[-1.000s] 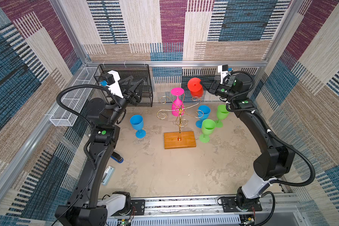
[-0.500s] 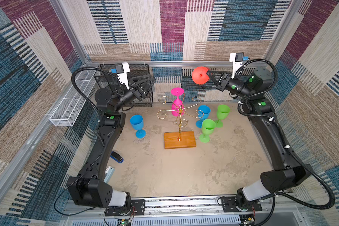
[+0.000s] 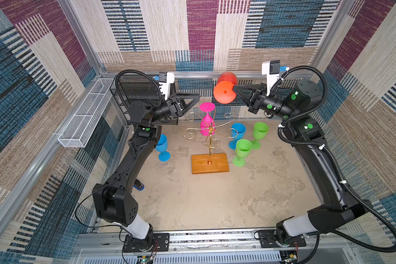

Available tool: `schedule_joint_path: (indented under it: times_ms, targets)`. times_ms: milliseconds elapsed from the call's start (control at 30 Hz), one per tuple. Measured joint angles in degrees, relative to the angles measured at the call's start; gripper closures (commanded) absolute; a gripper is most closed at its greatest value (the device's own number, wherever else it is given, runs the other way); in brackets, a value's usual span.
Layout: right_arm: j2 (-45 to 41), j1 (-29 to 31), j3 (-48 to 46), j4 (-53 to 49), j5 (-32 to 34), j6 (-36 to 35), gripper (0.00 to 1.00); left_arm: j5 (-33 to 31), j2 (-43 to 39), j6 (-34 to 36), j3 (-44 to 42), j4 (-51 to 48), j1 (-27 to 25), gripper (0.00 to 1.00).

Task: Take the wine glass off the wine glass rack
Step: 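Lift the red glass up while the left gripper reaches toward it, then close the left gripper on the red glass foot held by the right gripper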

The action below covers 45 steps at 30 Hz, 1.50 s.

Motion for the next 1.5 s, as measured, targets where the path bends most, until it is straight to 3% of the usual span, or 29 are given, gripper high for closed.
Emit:
schedule_joint_path:
  times_ms: [433, 533, 833, 933, 1000, 1067, 1200, 1367, 1500]
  targets:
    - [3.6, 6.0, 2.3, -1.1, 1.7, -1.5, 1.0, -0.3, 0.0, 0.9, -0.2, -1.2, -2.4, 0.52]
    - [4.0, 7.3, 2.3, -1.4, 2.6, -1.5, 1.0, -0.5, -0.1, 1.4, -0.3, -1.6, -2.7, 0.59]
    - [4.7, 9.3, 2.8, -0.6, 5.1, -2.1, 1.0, -2.0, -0.2, 1.7, -0.4, -2.3, -3.2, 0.99]
    - [4.7, 9.6, 2.9, 0.2, 5.4, -2.0, 1.0, -2.4, -0.4, 1.2, -0.4, -1.3, -3.2, 1.0]
    - [4.4, 9.7, 3.0, 0.4, 5.6, -2.2, 0.77, -2.8, -0.4, 0.0, -0.1, -0.5, -3.2, 1.0]
    - [3.4, 9.9, 2.3, 0.1, 6.1, -3.0, 0.44, -3.0, -0.4, -1.8, 0.7, -0.2, -3.3, 1.0]
    - [-2.5, 10.2, -3.9, -1.9, 11.0, -6.6, 0.04, -4.8, -2.1, -4.7, 2.7, -3.0, -3.1, 1.0]
    - [-12.6, 10.1, -16.6, 3.3, 19.2, -15.9, 0.01, -8.4, -6.4, -4.1, 3.8, -13.9, -2.8, 1.0]
    - [-15.2, 10.2, -25.6, 9.3, 22.6, -23.0, 0.01, -11.0, -9.9, -1.6, 3.8, -22.8, -2.9, 1.0]
